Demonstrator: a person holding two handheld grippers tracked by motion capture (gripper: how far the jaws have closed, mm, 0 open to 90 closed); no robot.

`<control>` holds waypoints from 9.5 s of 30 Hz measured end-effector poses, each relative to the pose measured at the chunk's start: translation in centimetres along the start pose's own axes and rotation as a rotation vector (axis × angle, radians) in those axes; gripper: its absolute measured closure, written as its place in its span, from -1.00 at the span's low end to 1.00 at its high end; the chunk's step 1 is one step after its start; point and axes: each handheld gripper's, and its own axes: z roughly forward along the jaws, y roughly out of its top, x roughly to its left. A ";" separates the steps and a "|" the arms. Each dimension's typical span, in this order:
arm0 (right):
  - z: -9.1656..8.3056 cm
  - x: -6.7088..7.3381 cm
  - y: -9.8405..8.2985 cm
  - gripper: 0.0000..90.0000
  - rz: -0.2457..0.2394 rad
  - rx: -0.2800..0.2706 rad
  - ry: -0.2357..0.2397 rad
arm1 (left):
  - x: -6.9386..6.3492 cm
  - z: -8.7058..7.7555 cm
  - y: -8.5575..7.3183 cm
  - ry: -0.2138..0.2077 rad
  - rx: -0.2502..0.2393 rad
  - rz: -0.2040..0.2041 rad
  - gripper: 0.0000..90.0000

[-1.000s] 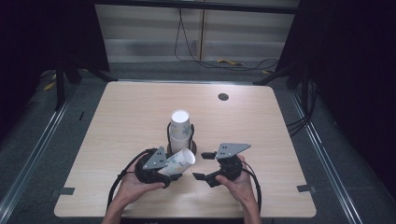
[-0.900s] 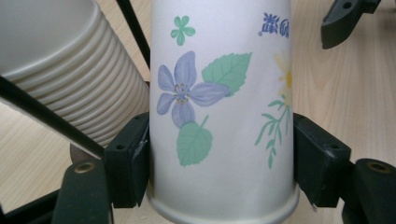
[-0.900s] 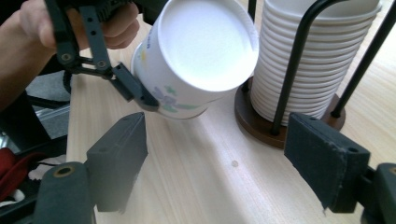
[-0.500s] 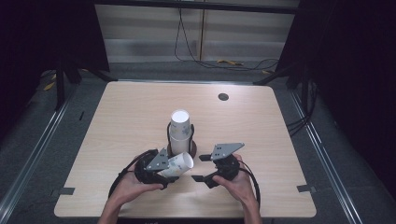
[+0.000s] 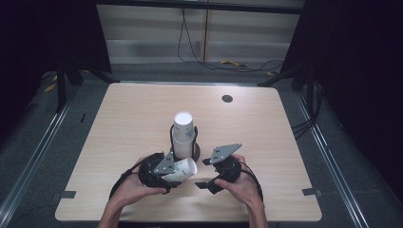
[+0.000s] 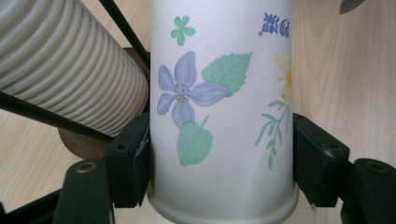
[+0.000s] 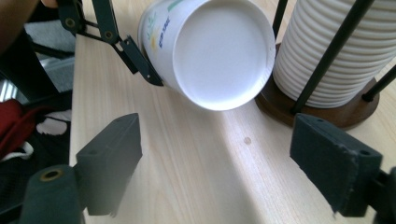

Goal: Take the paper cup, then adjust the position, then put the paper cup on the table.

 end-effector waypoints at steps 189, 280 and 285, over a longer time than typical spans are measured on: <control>-0.3 -1.8 -4.2 -0.19 0.021 -0.435 0.226 | -0.4 0.6 -2.1 -0.104 -0.556 -0.190 -0.64; -2.5 -0.6 -8.6 -0.72 0.240 -0.513 -0.640 | 2.7 -5.0 -6.6 0.035 -0.527 -0.298 -0.38; -2.3 -0.4 -9.0 -0.72 0.234 -0.544 -0.746 | 3.0 -5.3 -7.0 0.052 -0.519 -0.322 -0.38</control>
